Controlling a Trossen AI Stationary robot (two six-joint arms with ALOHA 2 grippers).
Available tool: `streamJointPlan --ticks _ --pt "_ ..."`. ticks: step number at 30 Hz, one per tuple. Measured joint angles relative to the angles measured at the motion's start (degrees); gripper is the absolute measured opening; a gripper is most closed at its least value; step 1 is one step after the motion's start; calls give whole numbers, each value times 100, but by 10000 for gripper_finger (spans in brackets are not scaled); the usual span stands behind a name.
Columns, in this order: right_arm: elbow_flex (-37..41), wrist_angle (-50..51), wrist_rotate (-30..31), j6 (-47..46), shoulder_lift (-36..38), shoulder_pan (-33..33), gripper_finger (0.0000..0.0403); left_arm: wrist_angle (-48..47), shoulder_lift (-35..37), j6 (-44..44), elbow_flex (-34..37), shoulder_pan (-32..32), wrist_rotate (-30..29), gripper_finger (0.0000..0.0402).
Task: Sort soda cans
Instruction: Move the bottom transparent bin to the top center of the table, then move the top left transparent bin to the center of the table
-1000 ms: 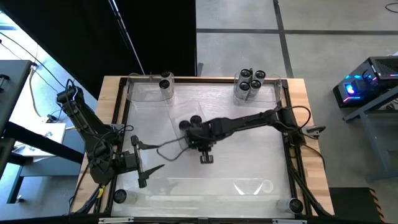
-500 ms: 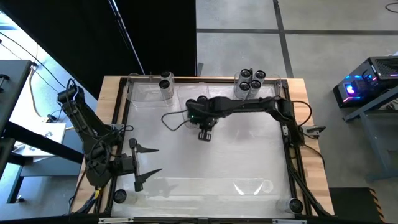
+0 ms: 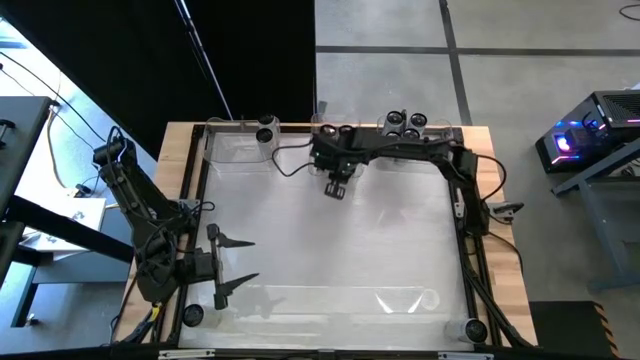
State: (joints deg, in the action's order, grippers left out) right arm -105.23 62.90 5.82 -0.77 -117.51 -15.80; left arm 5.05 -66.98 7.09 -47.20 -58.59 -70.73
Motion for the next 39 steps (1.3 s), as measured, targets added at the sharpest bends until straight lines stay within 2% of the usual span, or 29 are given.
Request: streamJointPlan --ticks 11,14,21,28,33,37,39 --pt "0 -230 -814 630 -1 -67 11 -99 -2 134 0 0 -1 314" --pt "0 -236 -865 557 -2 -3 31 -101 -2 136 0 0 -1 314" --pt "-9 -135 -910 563 38 38 105 -101 -2 136 0 0 -1 314" --pt "-9 -97 -828 568 476 183 117 -238 -2 216 0 0 -9 314" --pt "-9 -263 -93 755 905 420 117 -956 -2 948 0 69 -441 314" --pt "81 -459 63 846 1205 685 116 -1721 -2 1944 0 166 -526 314" --pt "418 -743 165 710 1450 895 116 -2259 -2 2591 0 208 -520 314"
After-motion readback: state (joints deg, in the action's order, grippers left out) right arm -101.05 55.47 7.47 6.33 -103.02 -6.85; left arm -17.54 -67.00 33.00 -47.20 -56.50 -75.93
